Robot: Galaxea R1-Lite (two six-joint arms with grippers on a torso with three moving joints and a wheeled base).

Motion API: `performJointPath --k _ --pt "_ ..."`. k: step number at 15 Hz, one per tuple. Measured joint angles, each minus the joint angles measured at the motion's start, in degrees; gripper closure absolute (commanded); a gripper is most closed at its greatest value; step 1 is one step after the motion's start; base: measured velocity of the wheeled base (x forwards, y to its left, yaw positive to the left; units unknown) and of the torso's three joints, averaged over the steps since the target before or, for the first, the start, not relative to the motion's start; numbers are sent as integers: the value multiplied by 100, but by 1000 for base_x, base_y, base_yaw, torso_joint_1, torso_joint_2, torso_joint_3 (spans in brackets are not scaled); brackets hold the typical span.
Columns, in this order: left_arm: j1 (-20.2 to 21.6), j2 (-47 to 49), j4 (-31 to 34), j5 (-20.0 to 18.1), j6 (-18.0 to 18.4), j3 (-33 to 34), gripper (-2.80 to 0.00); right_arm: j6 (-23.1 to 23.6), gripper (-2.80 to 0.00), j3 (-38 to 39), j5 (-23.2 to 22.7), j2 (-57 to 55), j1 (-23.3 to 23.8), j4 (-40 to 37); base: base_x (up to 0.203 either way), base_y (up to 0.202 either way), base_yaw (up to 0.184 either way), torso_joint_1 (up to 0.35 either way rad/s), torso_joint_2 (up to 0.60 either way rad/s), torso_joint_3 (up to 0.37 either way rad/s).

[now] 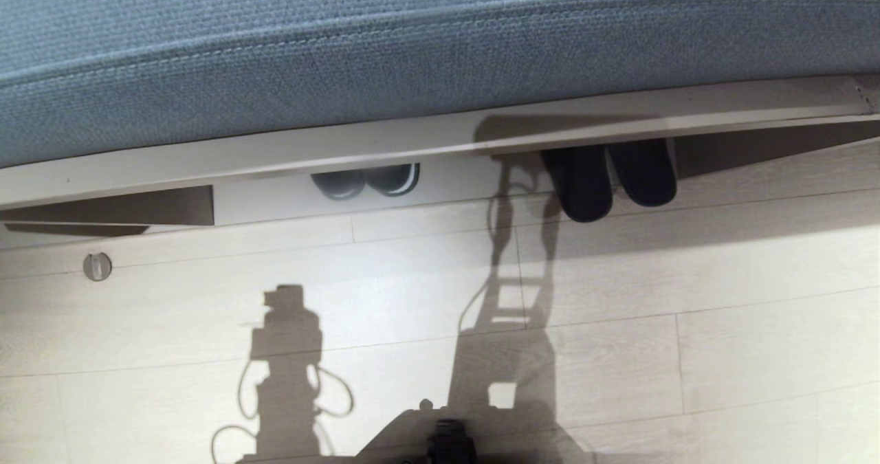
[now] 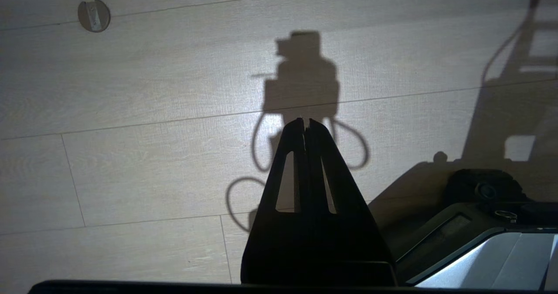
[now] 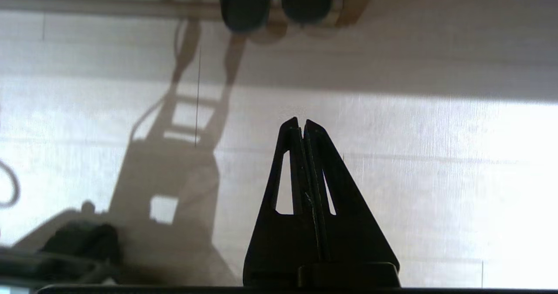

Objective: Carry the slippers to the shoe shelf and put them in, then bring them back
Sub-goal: Pick up the slippers in the shoe cabinet

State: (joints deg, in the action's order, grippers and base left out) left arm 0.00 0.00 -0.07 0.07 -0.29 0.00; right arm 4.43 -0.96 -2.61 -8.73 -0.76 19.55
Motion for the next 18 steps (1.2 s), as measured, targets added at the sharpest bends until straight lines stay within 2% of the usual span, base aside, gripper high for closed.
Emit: performJointPath --k 4,7,9,18 --pt "2 0 1 0 5 0 0 -52 0 -49 -15 683 33 -1340 0 0 0 0 0 0" --pt "5 0 0 2 7 0 0 23 0 38 112 833 35 -1533 0 0 0 0 0 0" --pt "4 0 0 0 5 0 0 26 0 82 173 873 36 -1981 0 0 0 0 0 0" --pt "2 0 0 0 -4 0 0 -9 0 96 214 898 39 -1979 0 0 0 0 0 0"
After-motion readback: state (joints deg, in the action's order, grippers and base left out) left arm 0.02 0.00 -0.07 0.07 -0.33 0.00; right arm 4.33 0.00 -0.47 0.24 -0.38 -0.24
